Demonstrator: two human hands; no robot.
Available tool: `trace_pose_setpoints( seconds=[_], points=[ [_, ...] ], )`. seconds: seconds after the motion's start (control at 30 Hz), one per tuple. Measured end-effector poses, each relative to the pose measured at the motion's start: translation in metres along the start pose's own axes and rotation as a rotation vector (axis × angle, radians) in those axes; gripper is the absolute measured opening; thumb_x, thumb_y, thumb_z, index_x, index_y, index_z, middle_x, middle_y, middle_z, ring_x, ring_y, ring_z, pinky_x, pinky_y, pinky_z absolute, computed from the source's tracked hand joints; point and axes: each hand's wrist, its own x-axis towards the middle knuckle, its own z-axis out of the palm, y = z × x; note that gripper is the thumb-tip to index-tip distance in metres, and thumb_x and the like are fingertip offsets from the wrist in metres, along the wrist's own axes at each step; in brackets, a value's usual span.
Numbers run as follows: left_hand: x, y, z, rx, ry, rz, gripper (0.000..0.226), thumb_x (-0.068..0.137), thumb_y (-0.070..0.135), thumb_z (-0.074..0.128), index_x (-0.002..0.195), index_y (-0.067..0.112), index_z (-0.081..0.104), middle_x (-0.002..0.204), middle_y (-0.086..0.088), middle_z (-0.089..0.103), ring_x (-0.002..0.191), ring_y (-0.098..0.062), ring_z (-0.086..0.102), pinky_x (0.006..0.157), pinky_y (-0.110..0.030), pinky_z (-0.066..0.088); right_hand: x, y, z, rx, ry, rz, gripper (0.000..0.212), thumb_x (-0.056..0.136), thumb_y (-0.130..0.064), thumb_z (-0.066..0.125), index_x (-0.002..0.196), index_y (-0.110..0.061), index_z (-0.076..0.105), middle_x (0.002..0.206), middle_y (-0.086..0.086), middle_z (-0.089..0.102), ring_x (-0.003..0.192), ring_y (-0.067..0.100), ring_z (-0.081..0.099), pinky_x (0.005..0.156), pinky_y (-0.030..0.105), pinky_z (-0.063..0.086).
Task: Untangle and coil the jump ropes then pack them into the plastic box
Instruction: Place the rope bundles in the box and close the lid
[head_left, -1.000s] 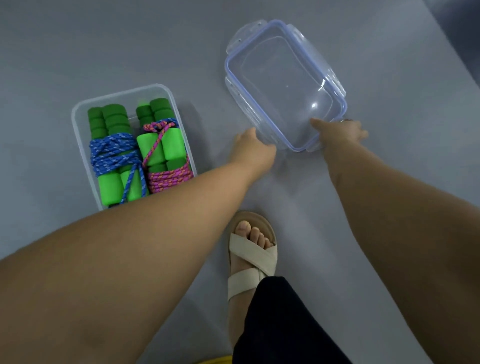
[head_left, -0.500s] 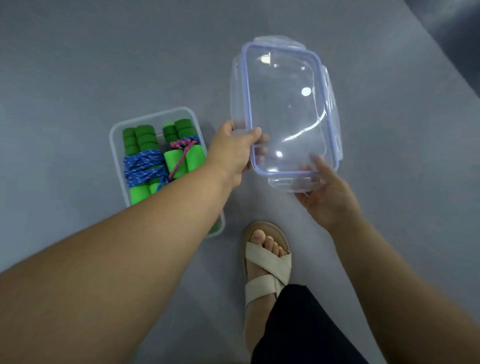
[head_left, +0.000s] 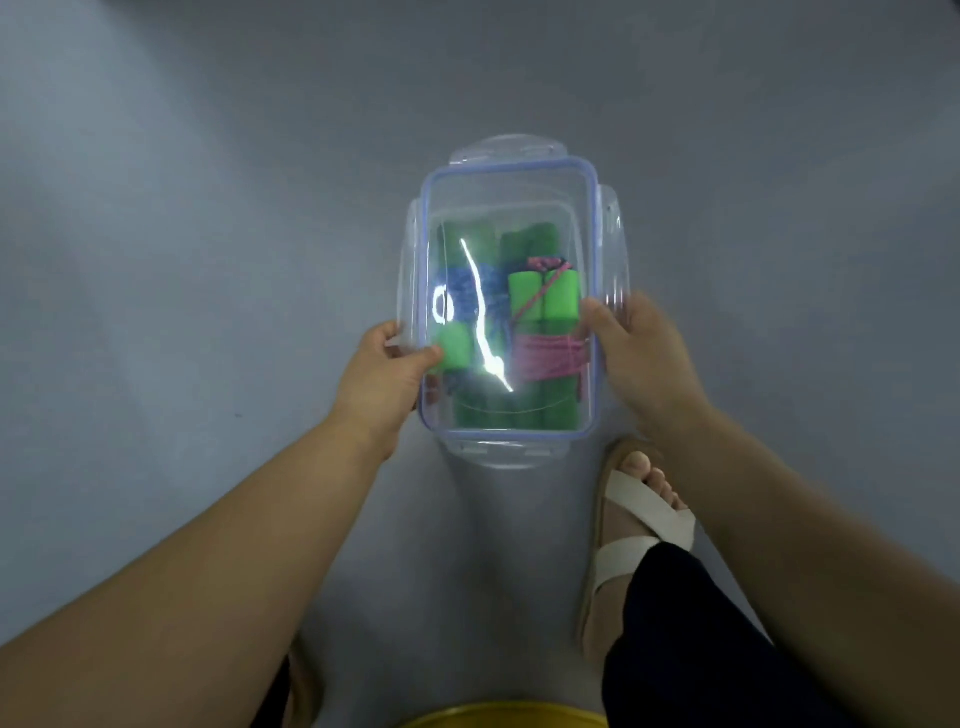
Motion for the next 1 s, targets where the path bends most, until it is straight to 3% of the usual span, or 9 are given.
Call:
trace_pose_setpoints(
  seconds=[0.07, 0.23, 0.37, 0.53, 0.6, 0.7, 0.8, 0.9, 1.0],
  points=[
    [0.007, -0.012, -0.002, 0.032, 0.041, -0.028, 0.054, 0.084, 0.012, 0.067, 0.132, 0.009, 0.043, 0.112, -0.013, 0.057, 0.097, -0.034, 0.062, 0.09, -0.049, 0.051, 0.005, 0.004, 0.009, -0.1, 0.018, -0.012, 0.02, 0.092, -0.031, 0.055, 0.089, -0.011, 0.059, 0.077, -0.002, 0.061, 0.066, 0.0, 0.056, 0.055, 0.009, 0.038],
    [0.02, -0.024, 0.003, 0.059, 0.043, -0.072, 0.048, 0.083, 0.011, 0.067, 0.127, 0.011, 0.048, 0.102, -0.006, 0.059, 0.096, -0.027, 0.062, 0.091, -0.046, 0.051, 0.016, 0.014, 0.015, -0.159, 0.089, 0.048, 0.018, 0.089, -0.03, 0.06, 0.095, -0.015, 0.053, 0.09, 0.004, 0.057, 0.08, 0.015, 0.053, 0.07, 0.027, 0.046],
    [0.024, -0.025, 0.006, 0.129, 0.061, -0.025, 0.049, 0.081, 0.015, 0.07, 0.126, 0.013, 0.051, 0.112, -0.011, 0.061, 0.1, -0.027, 0.062, 0.093, -0.046, 0.05, 0.021, 0.018, 0.012, -0.154, 0.102, 0.048, 0.017, 0.089, -0.028, 0.061, 0.098, -0.015, 0.056, 0.089, 0.001, 0.059, 0.077, 0.012, 0.054, 0.063, 0.02, 0.043],
    [0.023, -0.024, 0.006, 0.216, 0.078, 0.065, 0.059, 0.08, 0.012, 0.07, 0.132, 0.017, 0.043, 0.086, -0.002, 0.059, 0.084, -0.023, 0.06, 0.089, -0.046, 0.052, 0.022, 0.017, 0.007, 0.001, 0.083, 0.138, 0.026, 0.085, -0.022, 0.067, 0.109, -0.018, 0.057, 0.081, -0.006, 0.065, 0.061, 0.0, 0.062, 0.053, 0.013, 0.047],
    [0.016, -0.022, 0.007, 0.307, 0.094, 0.152, 0.072, 0.082, 0.011, 0.067, 0.142, 0.028, 0.031, 0.1, -0.001, 0.059, 0.086, -0.021, 0.058, 0.092, -0.037, 0.05, 0.021, 0.018, 0.006, 0.048, 0.09, 0.162, 0.04, 0.083, -0.02, 0.069, 0.119, -0.022, 0.051, 0.083, -0.002, 0.066, 0.062, 0.003, 0.064, 0.053, 0.015, 0.049],
    [0.011, -0.014, 0.017, 0.808, 0.08, 0.379, 0.089, 0.085, 0.0, 0.055, 0.149, 0.039, 0.007, 0.157, -0.001, 0.009, 0.133, -0.025, 0.033, 0.104, -0.028, 0.032, 0.024, 0.016, 0.004, 0.024, 0.067, 0.168, 0.058, 0.083, -0.02, 0.069, 0.134, -0.026, 0.043, 0.088, 0.007, 0.063, 0.07, 0.01, 0.063, 0.06, 0.022, 0.05],
    [0.016, -0.014, 0.032, 1.122, -0.034, 0.468, 0.092, 0.083, -0.005, 0.047, 0.15, 0.027, -0.006, 0.154, -0.002, -0.028, 0.144, -0.026, -0.018, 0.118, -0.034, 0.011, 0.027, 0.016, 0.004, 0.007, 0.033, 0.159, 0.065, 0.085, -0.018, 0.067, 0.141, -0.025, 0.036, 0.082, 0.002, 0.059, 0.072, 0.008, 0.063, 0.062, 0.02, 0.049],
    [0.019, -0.019, 0.041, 1.07, -0.073, 0.394, 0.082, 0.093, 0.024, 0.045, 0.149, 0.016, -0.014, 0.152, -0.011, -0.031, 0.142, -0.029, -0.024, 0.119, -0.04, 0.005, 0.029, 0.015, 0.006, 0.032, 0.031, 0.155, 0.066, 0.085, -0.016, 0.066, 0.143, -0.022, 0.035, 0.081, -0.002, 0.056, 0.07, 0.004, 0.062, 0.06, 0.016, 0.048],
    [0.018, -0.024, 0.044, 1.088, -0.063, 0.408, 0.101, 0.085, 0.064, 0.043, 0.147, 0.015, -0.02, 0.151, -0.012, -0.033, 0.141, -0.029, -0.026, 0.116, -0.038, -0.008, 0.029, 0.014, 0.006, 0.032, 0.026, 0.148, 0.066, 0.086, -0.015, 0.066, 0.143, -0.02, 0.033, 0.08, -0.006, 0.054, 0.073, 0.004, 0.06, 0.067, 0.019, 0.05]
  ],
)
